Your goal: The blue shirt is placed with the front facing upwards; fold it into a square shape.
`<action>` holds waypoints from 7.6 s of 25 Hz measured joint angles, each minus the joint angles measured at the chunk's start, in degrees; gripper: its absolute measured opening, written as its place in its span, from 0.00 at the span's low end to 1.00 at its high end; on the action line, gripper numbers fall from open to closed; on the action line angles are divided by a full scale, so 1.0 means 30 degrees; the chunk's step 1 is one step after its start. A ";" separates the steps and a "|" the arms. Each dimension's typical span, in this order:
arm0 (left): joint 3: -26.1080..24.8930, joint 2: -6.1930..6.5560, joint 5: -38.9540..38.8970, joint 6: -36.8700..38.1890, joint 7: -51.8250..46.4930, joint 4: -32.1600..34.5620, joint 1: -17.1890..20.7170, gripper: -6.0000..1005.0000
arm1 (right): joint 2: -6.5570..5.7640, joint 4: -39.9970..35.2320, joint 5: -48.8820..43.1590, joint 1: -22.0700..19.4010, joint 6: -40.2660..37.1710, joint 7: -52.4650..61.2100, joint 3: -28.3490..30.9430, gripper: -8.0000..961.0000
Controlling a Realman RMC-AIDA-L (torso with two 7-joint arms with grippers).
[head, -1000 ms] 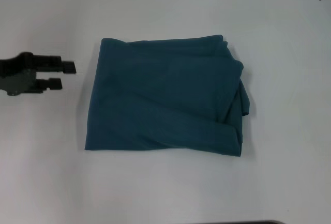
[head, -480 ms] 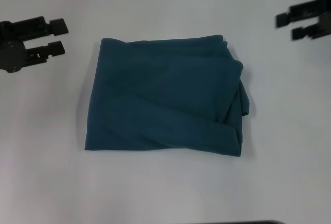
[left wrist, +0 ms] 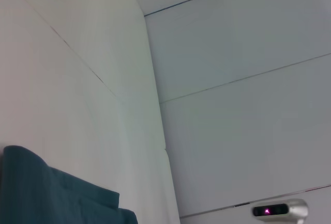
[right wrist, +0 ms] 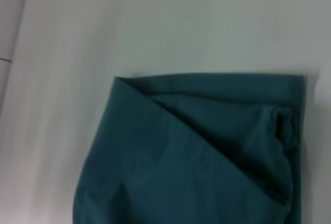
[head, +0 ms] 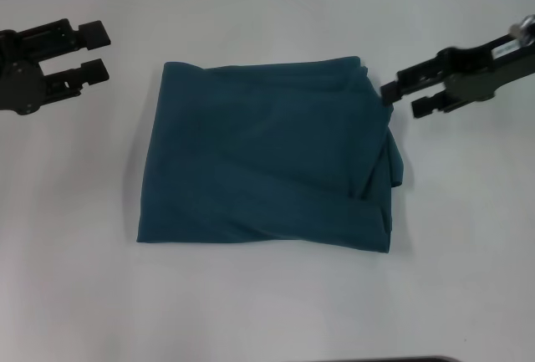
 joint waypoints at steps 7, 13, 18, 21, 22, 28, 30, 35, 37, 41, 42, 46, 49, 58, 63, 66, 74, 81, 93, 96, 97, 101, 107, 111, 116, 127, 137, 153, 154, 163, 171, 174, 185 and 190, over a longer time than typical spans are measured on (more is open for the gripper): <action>-0.0006 -0.0018 -0.0014 -0.0125 0.0119 0.0111 -0.0014 0.71 | 0.0569 0.0708 -0.0005 0.0355 0.1597 0.0145 -0.1407 0.69; 0.0012 -0.0059 -0.0025 -0.0320 0.0138 0.0125 -0.0011 0.70 | 0.0699 0.0700 0.0067 0.0330 0.2010 0.0229 -0.1360 0.69; 0.0069 -0.0165 -0.0025 -0.0478 0.0154 0.0125 -0.0071 0.70 | 0.0862 0.0750 -0.0031 0.0274 0.2443 0.0413 -0.1470 0.68; 0.0024 -0.0207 -0.0025 -0.0595 0.0159 0.0126 -0.0202 0.70 | 0.0886 0.0952 -0.0303 0.0362 0.2773 0.0458 -0.1529 0.68; 0.0026 -0.0220 -0.0025 -0.0630 0.0160 0.0130 -0.0259 0.70 | 0.0898 0.0970 -0.0313 0.0377 0.2876 0.0462 -0.1531 0.68; 0.0187 -0.0243 -0.0017 -0.0719 0.0169 0.0345 -0.0436 0.70 | 0.1164 0.0806 -0.0231 0.0424 0.3097 0.0418 -0.1439 0.65; 0.0230 -0.0248 -0.0013 -0.0751 0.0173 0.0392 -0.0446 0.70 | 0.1133 0.0753 -0.0228 0.0426 0.3045 0.0444 -0.1422 0.58; 0.0232 -0.0249 -0.0023 -0.0872 0.0178 0.0495 -0.0451 0.71 | 0.1008 0.0772 -0.0221 0.0404 0.2991 0.0466 -0.1367 0.43; 0.0230 -0.0249 -0.0023 -0.0907 0.0178 0.0555 -0.0466 0.71 | 0.1005 0.0777 -0.0224 0.0362 0.2973 0.0468 -0.1370 0.35; 0.0232 -0.0250 -0.0023 -0.0953 0.0179 0.0577 -0.0503 0.71 | 0.1003 0.0748 -0.0235 0.0314 0.2942 0.0474 -0.1354 0.21; 0.0231 -0.0249 -0.0018 -0.0954 0.0181 0.0585 -0.0504 0.71 | 0.1003 0.0744 -0.0236 0.0299 0.2940 0.0475 -0.1354 0.17; 0.0232 -0.0250 -0.0006 -0.0953 0.0283 0.0658 -0.0486 0.71 | 0.0924 0.0566 -0.0202 0.0254 0.2827 0.0523 -0.1172 0.03; 0.0231 -0.0249 -0.0022 -0.0953 0.0294 0.0662 -0.0427 0.71 | 0.0895 0.0092 -0.0181 0.0233 0.2651 0.0668 -0.0720 0.03; 0.0230 -0.0249 -0.0024 -0.0942 0.0343 0.0828 -0.0389 0.71 | 0.0860 -0.1048 -0.0156 0.0367 0.2763 0.0986 -0.0376 0.03; 0.0230 -0.0249 -0.0026 -0.0942 0.0354 0.0870 -0.0437 0.71 | 0.0857 -0.1070 -0.0149 0.0535 0.3302 0.0986 -0.0401 0.03; 0.0187 -0.0249 -0.0025 -0.0942 0.0355 0.0883 -0.0448 0.71 | 0.0857 -0.1073 -0.0148 0.0674 0.3660 0.0987 -0.0360 0.03; 0.0147 -0.0276 -0.0025 -0.0942 0.0355 0.0887 -0.0398 0.70 | 0.0889 -0.1088 -0.0288 0.1120 0.4715 0.0986 -0.0676 0.03; 0.0085 -0.0344 -0.0025 -0.0942 0.0355 0.0887 -0.0372 0.70 | 0.1007 -0.0926 -0.0310 0.1290 0.5860 0.1067 -0.1646 0.03; 0.0073 -0.0463 -0.0025 -0.0943 0.0355 0.0885 -0.0329 0.71 | 0.1342 -0.0843 -0.0328 0.1305 0.7509 0.1301 -0.2858 0.05; 0.0057 -0.0463 -0.0024 -0.0943 0.0355 0.0885 -0.0329 0.71 | 0.1408 -0.0797 -0.0328 0.1305 0.7751 0.1305 -0.3099 0.06; 0.0056 -0.0461 -0.0024 -0.0943 0.0356 0.0885 -0.0329 0.71 | 0.1429 -0.0751 -0.0342 0.1305 0.7855 0.1309 -0.3208 0.06; 0.0053 -0.0456 -0.0024 -0.0943 0.0370 0.0885 -0.0333 0.71 | 0.1467 -0.0391 -0.0837 0.1326 0.8324 0.1428 -0.3441 0.07; 0.0057 -0.0467 -0.0024 -0.0943 0.0395 0.0885 -0.0334 0.71 | 0.1471 -0.0325 -0.1065 0.1337 0.8688 0.1455 -0.3507 0.08; 0.0068 -0.0494 -0.0024 -0.0942 0.0543 0.0967 -0.0333 0.71 | 0.1420 -0.0325 -0.1043 0.1312 0.9297 0.1441 -0.3413 0.09; 0.0055 -0.0512 -0.0023 -0.0943 0.0620 0.1138 -0.0300 0.71 | 0.1330 -0.0324 -0.1060 0.1424 0.9556 0.1399 -0.3478 0.20; 0.0128 -0.0378 -0.0018 -0.0946 0.0628 0.1048 -0.0472 0.71 | -0.0130 -0.0900 0.1870 0.0550 0.6095 -0.1241 -0.1610 0.56; 0.0825 -0.0299 0.0227 -0.1576 0.3723 0.0959 -0.0998 0.70 | 0.0129 -0.2336 0.7406 -0.2918 0.1308 -0.8654 0.0237 0.98; 0.6077 -0.1318 0.0911 -1.0432 0.8114 0.1209 -0.1877 0.70 | 0.1828 -0.2324 0.8082 -0.7792 0.0210 -1.6714 0.1476 0.98; 0.6594 -0.1322 0.0978 -1.0938 0.7975 0.1367 -0.1911 0.70 | 0.1856 -0.2285 0.8086 -0.7878 0.0134 -1.6673 0.1579 0.98; 0.7950 -0.1590 0.1696 -1.3111 0.7157 0.2790 -0.3300 0.71 | 0.1974 -0.2091 0.8084 -0.7748 -0.0225 -1.6633 0.2067 0.98; 0.8044 -0.1955 0.1587 -1.5560 0.6652 0.2797 -0.3518 0.71 | 0.1970 -0.2082 0.8081 -0.7756 -0.0450 -1.6631 0.2180 0.98; 0.8492 -0.1938 0.1693 -1.6065 0.5687 0.2807 -0.3572 0.71 | 0.1970 -0.2082 0.8081 -0.7825 -0.0458 -1.6623 0.2287 0.98; 0.9370 -0.1853 0.2041 -1.6651 0.3717 0.3308 -0.4112 0.70 | 0.1980 -0.2081 0.8081 -0.7895 -0.0496 -1.6621 0.2631 0.98; 0.9416 -0.1815 0.2448 -1.7165 0.3695 0.3744 -0.4421 0.70 | 0.2000 -0.2082 0.8081 -0.7924 -0.0496 -1.6622 0.2652 0.98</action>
